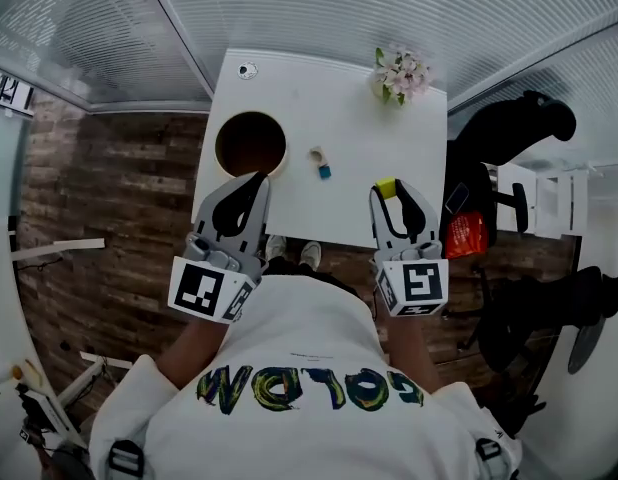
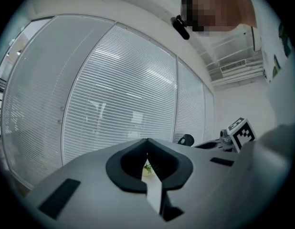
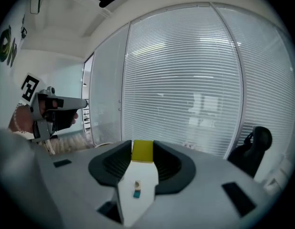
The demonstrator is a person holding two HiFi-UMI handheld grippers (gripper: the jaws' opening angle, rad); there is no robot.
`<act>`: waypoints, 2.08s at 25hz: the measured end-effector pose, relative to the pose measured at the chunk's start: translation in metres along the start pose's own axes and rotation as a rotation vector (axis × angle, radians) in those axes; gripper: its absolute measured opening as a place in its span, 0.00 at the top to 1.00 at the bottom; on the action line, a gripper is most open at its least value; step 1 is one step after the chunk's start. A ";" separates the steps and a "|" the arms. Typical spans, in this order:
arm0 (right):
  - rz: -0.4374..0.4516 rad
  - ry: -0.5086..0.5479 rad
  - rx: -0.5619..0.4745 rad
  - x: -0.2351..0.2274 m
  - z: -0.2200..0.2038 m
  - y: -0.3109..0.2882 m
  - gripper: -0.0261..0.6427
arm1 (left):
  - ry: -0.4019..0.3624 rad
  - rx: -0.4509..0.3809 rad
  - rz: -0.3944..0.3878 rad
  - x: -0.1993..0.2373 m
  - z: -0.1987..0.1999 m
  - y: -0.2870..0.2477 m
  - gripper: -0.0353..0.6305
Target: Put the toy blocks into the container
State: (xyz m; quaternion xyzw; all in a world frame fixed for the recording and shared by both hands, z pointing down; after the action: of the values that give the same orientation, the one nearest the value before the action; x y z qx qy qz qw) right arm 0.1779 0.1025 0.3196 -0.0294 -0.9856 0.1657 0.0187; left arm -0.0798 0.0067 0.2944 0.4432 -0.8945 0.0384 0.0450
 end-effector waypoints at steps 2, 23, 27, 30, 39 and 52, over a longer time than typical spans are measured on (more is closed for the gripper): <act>0.010 0.002 -0.001 0.001 0.002 -0.001 0.74 | -0.005 -0.001 0.005 0.001 0.001 0.001 0.93; 0.300 0.086 -0.040 0.075 0.023 -0.072 0.74 | -0.009 -0.012 0.187 0.036 0.005 0.052 0.93; 0.362 0.102 -0.024 0.089 0.009 -0.111 0.74 | -0.009 -0.021 0.189 0.038 0.006 0.050 0.93; 0.420 0.132 -0.002 0.106 -0.003 -0.139 0.74 | -0.009 -0.024 0.189 0.042 0.005 0.053 0.93; 0.494 0.234 0.125 0.144 -0.054 -0.220 0.74 | 0.002 -0.016 0.213 0.052 0.002 0.063 0.93; 0.507 0.244 0.160 0.152 -0.073 -0.238 0.69 | 0.023 -0.002 0.248 0.064 -0.004 0.077 0.93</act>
State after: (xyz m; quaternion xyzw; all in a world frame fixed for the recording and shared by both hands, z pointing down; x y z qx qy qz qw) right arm 0.0174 -0.0883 0.4708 -0.2927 -0.9211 0.2375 0.0974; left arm -0.1795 0.0025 0.3034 0.3288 -0.9418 0.0479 0.0505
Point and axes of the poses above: the fingertips, and each gripper's own axes: y backward along the fingers, x to its left, z out of its top, the point moved 10 cm from there along y, backward along the fingers, and after that the axes turned 3 degrees about -y, right-handed, at the moved point
